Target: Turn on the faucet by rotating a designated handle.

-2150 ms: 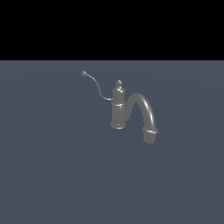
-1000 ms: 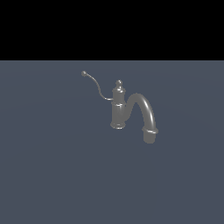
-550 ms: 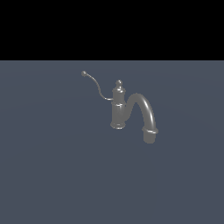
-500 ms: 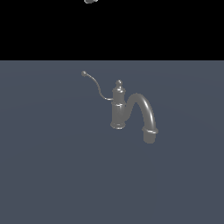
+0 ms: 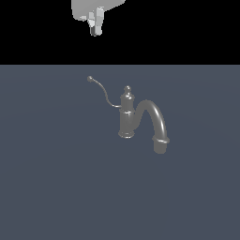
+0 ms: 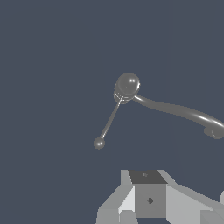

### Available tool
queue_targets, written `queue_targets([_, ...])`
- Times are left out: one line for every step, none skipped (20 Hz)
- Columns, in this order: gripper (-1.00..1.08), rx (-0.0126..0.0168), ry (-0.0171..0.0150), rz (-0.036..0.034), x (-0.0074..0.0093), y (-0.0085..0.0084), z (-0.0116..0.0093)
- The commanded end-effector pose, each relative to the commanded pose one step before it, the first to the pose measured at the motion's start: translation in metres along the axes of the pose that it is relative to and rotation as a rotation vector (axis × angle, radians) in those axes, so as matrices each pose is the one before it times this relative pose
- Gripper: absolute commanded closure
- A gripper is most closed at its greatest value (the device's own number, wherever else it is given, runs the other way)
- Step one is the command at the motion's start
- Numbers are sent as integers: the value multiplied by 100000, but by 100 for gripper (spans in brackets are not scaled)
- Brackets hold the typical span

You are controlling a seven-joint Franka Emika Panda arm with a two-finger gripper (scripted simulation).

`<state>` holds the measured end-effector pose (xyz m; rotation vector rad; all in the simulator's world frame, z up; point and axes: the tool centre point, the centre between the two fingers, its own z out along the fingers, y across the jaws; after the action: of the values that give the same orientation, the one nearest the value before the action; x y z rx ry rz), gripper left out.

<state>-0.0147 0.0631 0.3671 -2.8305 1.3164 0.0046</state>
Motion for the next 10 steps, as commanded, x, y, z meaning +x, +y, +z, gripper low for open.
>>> queue_targets([108, -58, -78, 6252, 448, -1165, 1433])
queue_targets([108, -55, -7, 2441, 141, -453, 585])
queue_targets([108, -59, 4, 2441, 125, -451, 593])
queue_targets([108, -64, 16, 2440, 110, -447, 602])
queue_targets([108, -67, 29, 2439, 94, -443, 610])
queue_targets([108, -70, 41, 2438, 79, -439, 619])
queue_targets([108, -72, 54, 2436, 64, -434, 627])
queue_targets([108, -73, 66, 2435, 49, -428, 635])
queue_targets([108, -73, 78, 2405, 35, -416, 635])
queue_targets([108, -70, 86, 2284, 20, -390, 611])
